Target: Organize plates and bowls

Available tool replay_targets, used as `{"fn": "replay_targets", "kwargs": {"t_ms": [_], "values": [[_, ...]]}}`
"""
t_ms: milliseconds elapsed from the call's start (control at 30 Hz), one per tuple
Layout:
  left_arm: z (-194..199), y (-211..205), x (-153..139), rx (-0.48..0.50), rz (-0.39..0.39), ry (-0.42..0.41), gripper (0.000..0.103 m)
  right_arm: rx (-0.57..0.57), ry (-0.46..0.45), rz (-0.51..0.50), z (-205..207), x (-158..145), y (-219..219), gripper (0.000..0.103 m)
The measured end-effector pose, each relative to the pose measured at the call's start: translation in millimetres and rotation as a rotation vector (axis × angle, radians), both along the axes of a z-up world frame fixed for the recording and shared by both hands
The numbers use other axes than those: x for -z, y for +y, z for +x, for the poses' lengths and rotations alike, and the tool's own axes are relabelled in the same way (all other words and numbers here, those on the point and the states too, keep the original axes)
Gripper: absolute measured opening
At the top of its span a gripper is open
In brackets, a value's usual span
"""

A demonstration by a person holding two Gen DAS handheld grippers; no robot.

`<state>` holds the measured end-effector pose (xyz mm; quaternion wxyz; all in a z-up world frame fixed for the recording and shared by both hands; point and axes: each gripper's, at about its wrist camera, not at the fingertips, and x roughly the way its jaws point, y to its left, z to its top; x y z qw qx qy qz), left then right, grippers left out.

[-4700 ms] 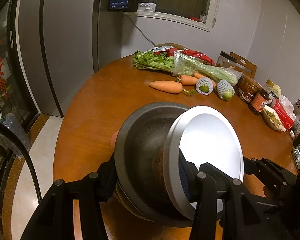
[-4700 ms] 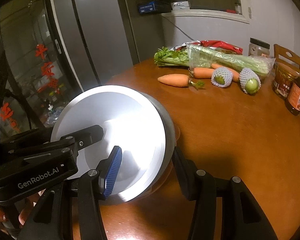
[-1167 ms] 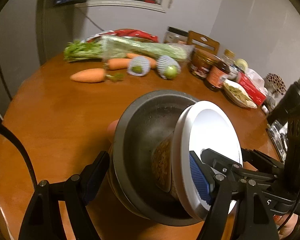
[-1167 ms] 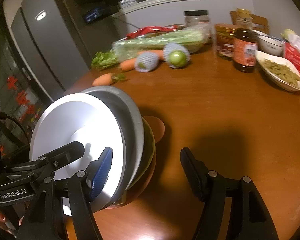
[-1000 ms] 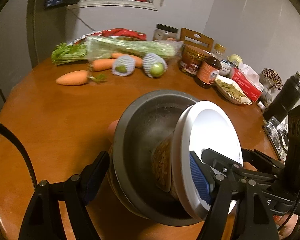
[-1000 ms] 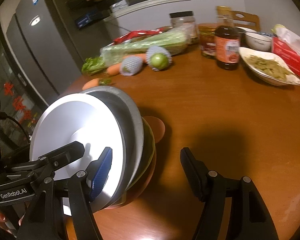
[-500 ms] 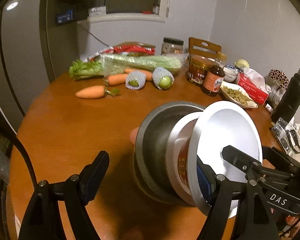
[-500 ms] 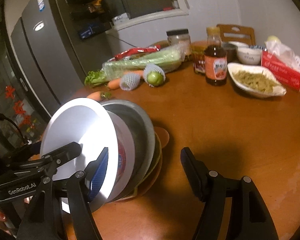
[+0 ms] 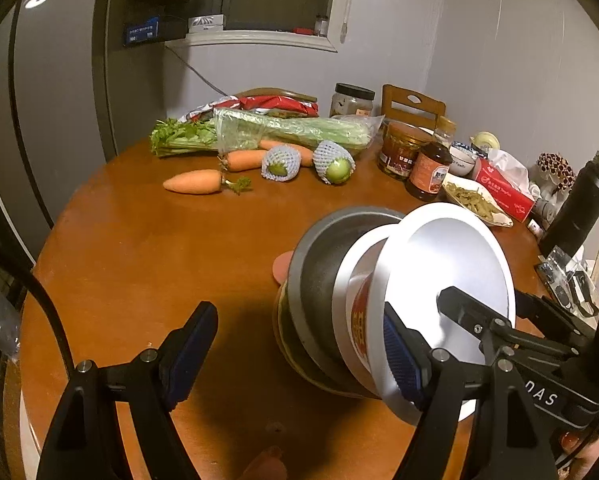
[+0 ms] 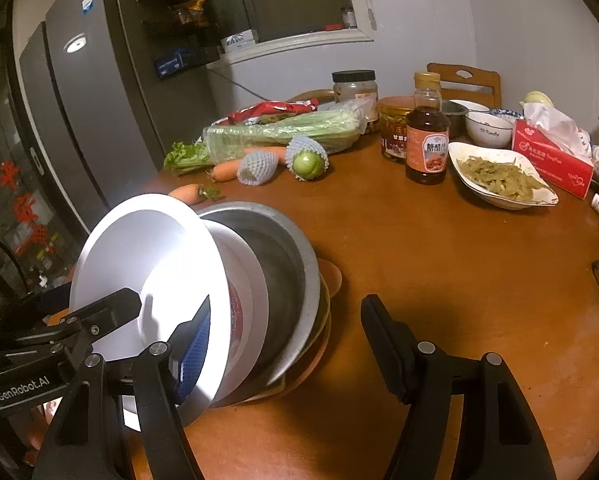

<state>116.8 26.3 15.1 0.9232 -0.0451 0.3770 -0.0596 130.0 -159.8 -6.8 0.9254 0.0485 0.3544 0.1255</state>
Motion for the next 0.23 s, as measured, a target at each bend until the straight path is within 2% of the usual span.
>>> {"fn": "replay_targets", "kwargs": {"t_ms": [100, 233], "values": [[-1.9, 0.5, -3.0, -0.012, 0.011, -0.018, 0.079, -0.003, -0.030, -0.011, -2.9, -3.7, 2.1, 0.073], [-1.6, 1.2, -1.0, -0.016, 0.006, -0.003, 0.079, -0.002, -0.022, -0.014, -1.3, -2.8, 3.3, 0.073]]}}
